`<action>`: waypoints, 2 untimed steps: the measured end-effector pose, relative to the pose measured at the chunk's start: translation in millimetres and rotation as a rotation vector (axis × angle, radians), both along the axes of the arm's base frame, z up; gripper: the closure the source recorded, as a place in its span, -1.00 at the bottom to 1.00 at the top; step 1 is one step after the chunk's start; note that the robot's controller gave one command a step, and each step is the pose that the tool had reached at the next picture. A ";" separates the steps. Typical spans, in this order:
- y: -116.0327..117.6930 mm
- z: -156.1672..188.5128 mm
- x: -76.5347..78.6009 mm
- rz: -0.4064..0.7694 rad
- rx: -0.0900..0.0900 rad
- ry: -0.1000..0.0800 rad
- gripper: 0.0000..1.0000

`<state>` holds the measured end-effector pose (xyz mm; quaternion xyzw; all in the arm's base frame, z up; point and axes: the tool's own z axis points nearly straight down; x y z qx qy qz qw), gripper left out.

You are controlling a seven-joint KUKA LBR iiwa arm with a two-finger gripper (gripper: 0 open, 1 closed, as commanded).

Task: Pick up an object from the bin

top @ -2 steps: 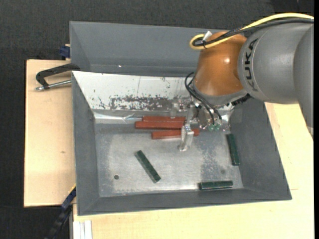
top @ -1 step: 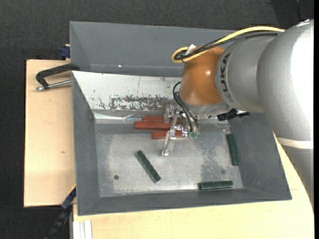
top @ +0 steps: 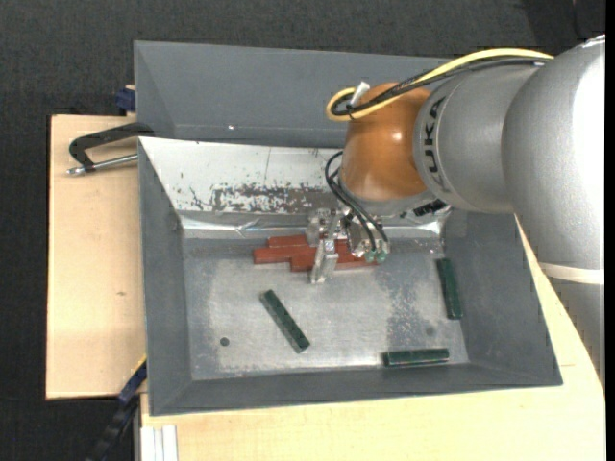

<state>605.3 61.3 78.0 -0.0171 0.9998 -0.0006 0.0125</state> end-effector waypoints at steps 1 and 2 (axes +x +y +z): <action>0.1 0.0 0.0 0.001 0.000 0.000 1.00; 1.0 21.7 2.5 0.001 0.002 0.016 1.00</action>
Offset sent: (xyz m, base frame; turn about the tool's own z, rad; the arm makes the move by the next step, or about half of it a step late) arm 0.0003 -0.0001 0.0189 0.0000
